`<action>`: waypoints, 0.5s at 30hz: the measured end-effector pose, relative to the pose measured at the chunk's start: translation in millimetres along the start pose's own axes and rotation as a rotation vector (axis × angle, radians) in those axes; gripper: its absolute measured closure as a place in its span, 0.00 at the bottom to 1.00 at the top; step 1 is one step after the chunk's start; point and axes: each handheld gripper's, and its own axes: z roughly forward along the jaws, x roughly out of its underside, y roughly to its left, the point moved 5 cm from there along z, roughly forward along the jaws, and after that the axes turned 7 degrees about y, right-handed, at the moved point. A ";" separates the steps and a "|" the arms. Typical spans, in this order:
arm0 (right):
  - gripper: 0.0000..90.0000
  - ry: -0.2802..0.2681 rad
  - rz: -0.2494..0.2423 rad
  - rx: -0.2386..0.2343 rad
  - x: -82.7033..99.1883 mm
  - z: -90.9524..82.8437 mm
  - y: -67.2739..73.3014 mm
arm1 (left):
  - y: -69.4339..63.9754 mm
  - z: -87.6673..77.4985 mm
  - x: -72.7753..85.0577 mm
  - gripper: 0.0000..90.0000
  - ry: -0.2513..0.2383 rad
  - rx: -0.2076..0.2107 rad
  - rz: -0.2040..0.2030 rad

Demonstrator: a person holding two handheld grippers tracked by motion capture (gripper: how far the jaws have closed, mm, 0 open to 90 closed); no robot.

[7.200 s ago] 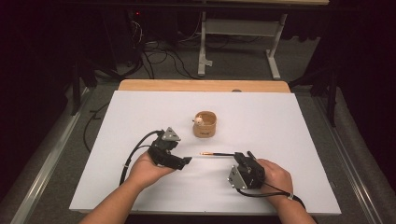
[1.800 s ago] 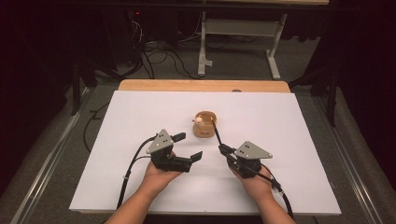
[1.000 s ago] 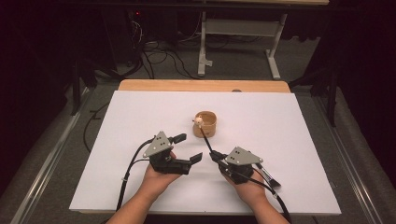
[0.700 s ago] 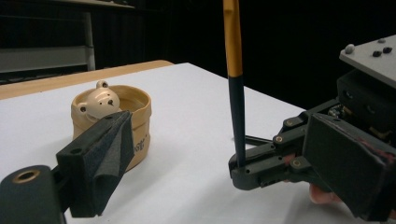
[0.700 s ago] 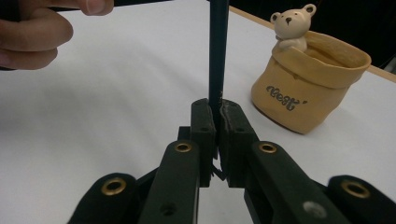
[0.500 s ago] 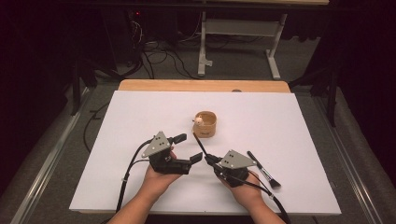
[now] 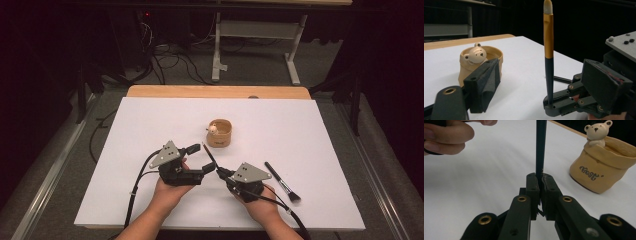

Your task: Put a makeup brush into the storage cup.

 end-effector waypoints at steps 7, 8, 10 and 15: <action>0.97 0.002 -0.002 0.000 0.2 0.6 0.3 | -0.8 -3.2 -1.0 0.30 -0.010 0.023 -0.003; 0.97 0.002 -0.002 0.000 0.2 0.7 0.4 | -0.9 -3.5 -1.1 0.33 -0.016 0.027 -0.007; 0.97 0.003 -0.006 0.000 0.4 0.8 0.5 | -1.0 -4.5 -1.4 0.38 -0.032 0.038 -0.018; 0.97 0.002 0.000 -0.001 0.3 1.4 1.3 | -1.2 -7.0 -2.5 0.49 -0.053 0.062 -0.040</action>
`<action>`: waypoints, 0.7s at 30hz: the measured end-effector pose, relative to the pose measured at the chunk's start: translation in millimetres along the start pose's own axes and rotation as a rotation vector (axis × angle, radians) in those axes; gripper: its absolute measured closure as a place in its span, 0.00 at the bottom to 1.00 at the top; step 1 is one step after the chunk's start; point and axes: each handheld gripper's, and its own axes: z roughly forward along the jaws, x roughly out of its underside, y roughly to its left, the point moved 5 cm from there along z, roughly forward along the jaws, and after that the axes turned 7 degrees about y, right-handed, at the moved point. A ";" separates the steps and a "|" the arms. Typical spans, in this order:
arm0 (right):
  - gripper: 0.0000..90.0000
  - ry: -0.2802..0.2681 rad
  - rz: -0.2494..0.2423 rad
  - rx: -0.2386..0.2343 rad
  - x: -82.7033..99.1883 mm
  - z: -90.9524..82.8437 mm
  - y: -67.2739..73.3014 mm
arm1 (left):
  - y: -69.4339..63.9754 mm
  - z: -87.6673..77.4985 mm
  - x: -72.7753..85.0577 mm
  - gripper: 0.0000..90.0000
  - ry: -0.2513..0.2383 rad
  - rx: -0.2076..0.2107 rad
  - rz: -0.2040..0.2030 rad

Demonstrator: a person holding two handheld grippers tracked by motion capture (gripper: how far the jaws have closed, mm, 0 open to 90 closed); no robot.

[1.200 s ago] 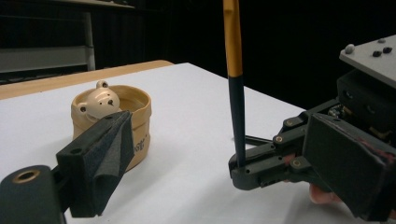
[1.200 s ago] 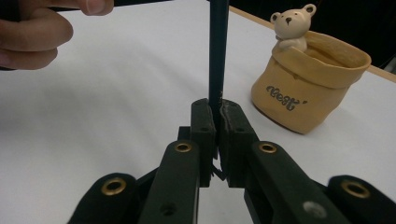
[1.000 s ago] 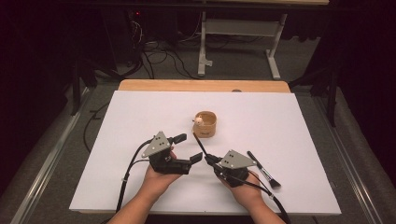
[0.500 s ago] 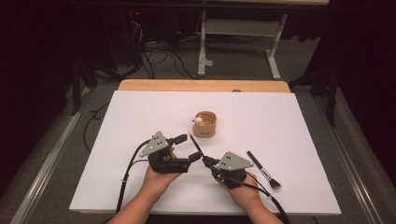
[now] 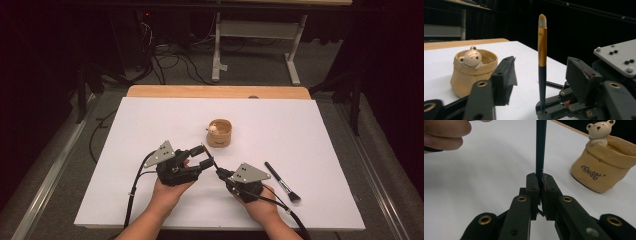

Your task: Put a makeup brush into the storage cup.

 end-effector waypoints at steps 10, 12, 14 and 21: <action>0.97 0.000 0.001 -0.007 -0.2 0.6 1.6 | -1.9 -0.3 0.4 0.65 -0.005 0.020 -0.008; 0.97 0.000 -0.007 -0.008 -0.2 0.8 1.4 | -1.8 -0.3 0.7 0.68 -0.005 0.022 -0.009; 0.97 -0.003 -0.006 -0.009 -0.4 1.1 2.0 | -2.0 -0.4 0.9 0.70 -0.006 0.023 -0.007; 0.97 0.004 -0.012 -0.010 -0.2 1.8 3.3 | -1.9 -0.8 2.2 0.79 -0.006 0.020 -0.001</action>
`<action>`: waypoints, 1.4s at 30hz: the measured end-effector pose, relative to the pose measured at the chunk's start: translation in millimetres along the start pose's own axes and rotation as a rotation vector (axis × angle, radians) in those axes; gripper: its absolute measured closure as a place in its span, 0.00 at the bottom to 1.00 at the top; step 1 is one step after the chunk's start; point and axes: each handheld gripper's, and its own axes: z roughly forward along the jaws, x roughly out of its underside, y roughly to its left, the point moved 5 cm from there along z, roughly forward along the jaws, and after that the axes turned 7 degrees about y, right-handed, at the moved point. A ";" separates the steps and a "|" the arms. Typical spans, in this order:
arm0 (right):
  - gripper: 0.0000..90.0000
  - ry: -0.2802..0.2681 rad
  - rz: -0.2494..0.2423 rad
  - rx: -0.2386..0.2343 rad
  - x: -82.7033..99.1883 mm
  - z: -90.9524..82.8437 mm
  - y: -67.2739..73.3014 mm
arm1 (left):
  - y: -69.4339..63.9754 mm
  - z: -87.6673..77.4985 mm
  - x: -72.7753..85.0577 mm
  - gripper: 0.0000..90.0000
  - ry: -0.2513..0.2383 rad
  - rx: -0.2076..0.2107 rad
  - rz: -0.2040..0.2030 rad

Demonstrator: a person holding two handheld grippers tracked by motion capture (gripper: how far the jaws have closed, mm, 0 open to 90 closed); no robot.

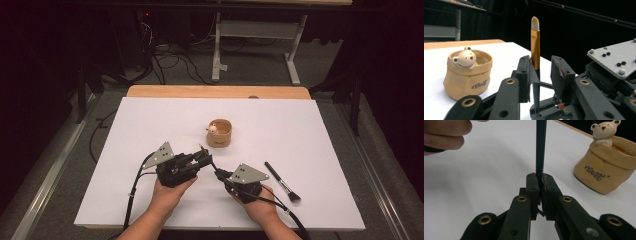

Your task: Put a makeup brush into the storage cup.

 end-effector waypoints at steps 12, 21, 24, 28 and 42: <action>0.97 -0.001 0.003 -0.004 -0.5 0.1 1.4 | 0.6 -1.8 0.6 0.91 -0.016 -0.007 0.007; 0.97 -0.005 0.003 -0.004 -0.7 0.4 2.2 | -0.5 -2.1 0.8 0.92 -0.021 -0.003 0.013; 0.97 -0.006 0.004 -0.005 -0.8 0.5 2.3 | -0.5 -1.9 0.9 0.92 -0.024 -0.002 0.014; 0.97 -0.004 0.002 -0.004 -0.7 0.7 2.1 | -0.6 -1.9 1.0 0.92 -0.023 -0.003 0.017; 0.94 0.002 0.005 -0.009 -0.4 0.5 2.1 | -1.2 -2.3 1.2 0.92 -0.022 -0.006 0.024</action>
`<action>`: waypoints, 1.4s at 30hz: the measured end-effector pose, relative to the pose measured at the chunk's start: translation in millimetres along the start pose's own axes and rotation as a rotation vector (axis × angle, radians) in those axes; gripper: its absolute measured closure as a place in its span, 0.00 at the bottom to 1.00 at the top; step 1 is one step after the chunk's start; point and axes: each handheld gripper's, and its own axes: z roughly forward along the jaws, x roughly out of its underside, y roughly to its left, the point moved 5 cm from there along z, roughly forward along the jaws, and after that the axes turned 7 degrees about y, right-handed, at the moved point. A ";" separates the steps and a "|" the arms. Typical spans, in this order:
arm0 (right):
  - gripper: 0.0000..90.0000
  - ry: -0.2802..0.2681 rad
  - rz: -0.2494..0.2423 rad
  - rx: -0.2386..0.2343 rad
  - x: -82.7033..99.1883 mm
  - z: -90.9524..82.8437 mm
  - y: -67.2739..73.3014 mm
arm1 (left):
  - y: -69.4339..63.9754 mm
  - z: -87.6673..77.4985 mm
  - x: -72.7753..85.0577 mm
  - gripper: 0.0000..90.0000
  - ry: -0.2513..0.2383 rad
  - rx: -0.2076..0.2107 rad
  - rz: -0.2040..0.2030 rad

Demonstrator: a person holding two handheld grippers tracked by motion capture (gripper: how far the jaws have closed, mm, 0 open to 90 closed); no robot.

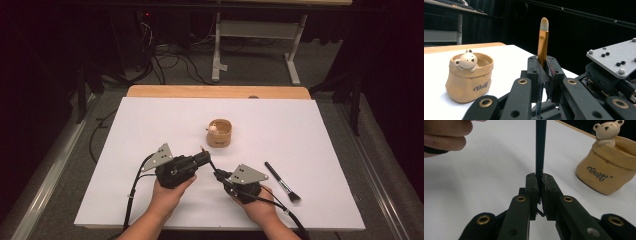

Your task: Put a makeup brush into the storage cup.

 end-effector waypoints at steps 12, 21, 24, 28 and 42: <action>0.76 -0.015 0.023 -0.028 -1.4 -0.3 0.0 | 1.5 -1.7 -1.1 0.92 -0.005 -0.013 0.007; 0.68 -0.042 0.040 -0.044 -3.4 -4.5 -2.4 | 4.3 -3.1 -1.0 0.92 0.006 -0.045 0.021; 0.66 -0.043 0.044 -0.040 -3.8 -6.7 -4.7 | 5.6 -3.9 -1.0 0.92 0.014 -0.061 0.027; 0.63 -0.046 0.059 -0.039 -3.8 -9.0 -8.2 | 7.2 -4.9 -1.0 0.92 0.022 -0.078 0.033; 0.45 -0.064 0.122 -0.011 -1.6 -17.0 -24.0 | 14.3 -10.7 -4.2 0.92 0.039 -0.143 0.059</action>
